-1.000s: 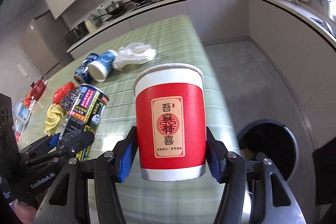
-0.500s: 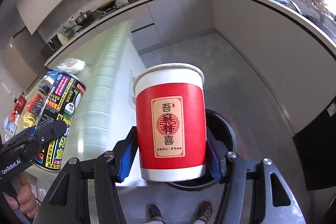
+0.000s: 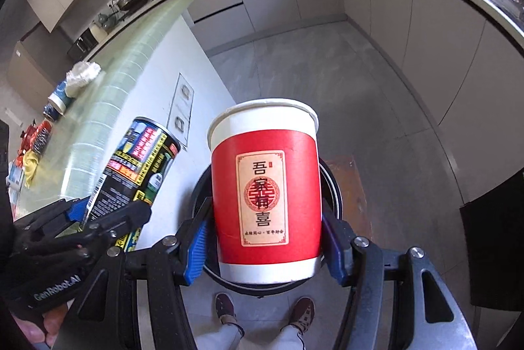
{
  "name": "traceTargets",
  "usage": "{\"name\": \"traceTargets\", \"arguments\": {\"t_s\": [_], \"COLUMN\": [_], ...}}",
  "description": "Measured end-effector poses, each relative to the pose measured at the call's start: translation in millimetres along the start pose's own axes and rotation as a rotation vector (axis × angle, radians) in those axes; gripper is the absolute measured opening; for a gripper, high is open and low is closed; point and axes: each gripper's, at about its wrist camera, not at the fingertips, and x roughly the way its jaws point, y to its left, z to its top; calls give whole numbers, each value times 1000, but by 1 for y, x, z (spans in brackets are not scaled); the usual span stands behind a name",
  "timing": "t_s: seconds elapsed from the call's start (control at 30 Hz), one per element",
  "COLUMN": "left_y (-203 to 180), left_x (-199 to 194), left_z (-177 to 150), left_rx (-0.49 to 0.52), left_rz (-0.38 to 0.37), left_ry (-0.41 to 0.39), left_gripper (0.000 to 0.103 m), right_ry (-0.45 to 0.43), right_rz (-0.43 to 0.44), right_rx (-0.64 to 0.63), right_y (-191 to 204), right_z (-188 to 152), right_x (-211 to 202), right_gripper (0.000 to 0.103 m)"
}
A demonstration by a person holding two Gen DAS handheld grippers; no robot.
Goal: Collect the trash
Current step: 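Open both tools to drop the spray can and cup into the bin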
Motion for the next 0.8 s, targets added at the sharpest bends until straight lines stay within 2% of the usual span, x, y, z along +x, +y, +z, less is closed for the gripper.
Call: {"name": "traceTargets", "arguments": {"t_s": [0.07, 0.2, 0.3, 0.43, 0.6, 0.8], "left_y": [-2, -6, -5, -5, -8, 1], "left_x": [9, 26, 32, 17, -17, -55], "left_z": [0, 7, 13, 12, 13, 10], "left_rx": [-8, -40, -62, -77, -48, -44], "left_rz": [32, 62, 78, 77, 79, 68], "left_ry": [14, 18, 24, -13, -89, -131], "left_gripper": [56, 70, 70, 70, 71, 71], "right_ry": [20, 63, 83, 57, 22, -22], "right_rz": [11, 39, 41, 36, 15, -18], "right_rx": [-8, -7, 10, -13, -18, -32], "right_y": [-5, -12, -21, -19, -15, 0], "right_z": [0, 5, 10, 18, 26, 31], "right_x": [10, 30, 41, 33, 17, -6], "right_gripper": [61, 64, 74, 74, 74, 74]}}
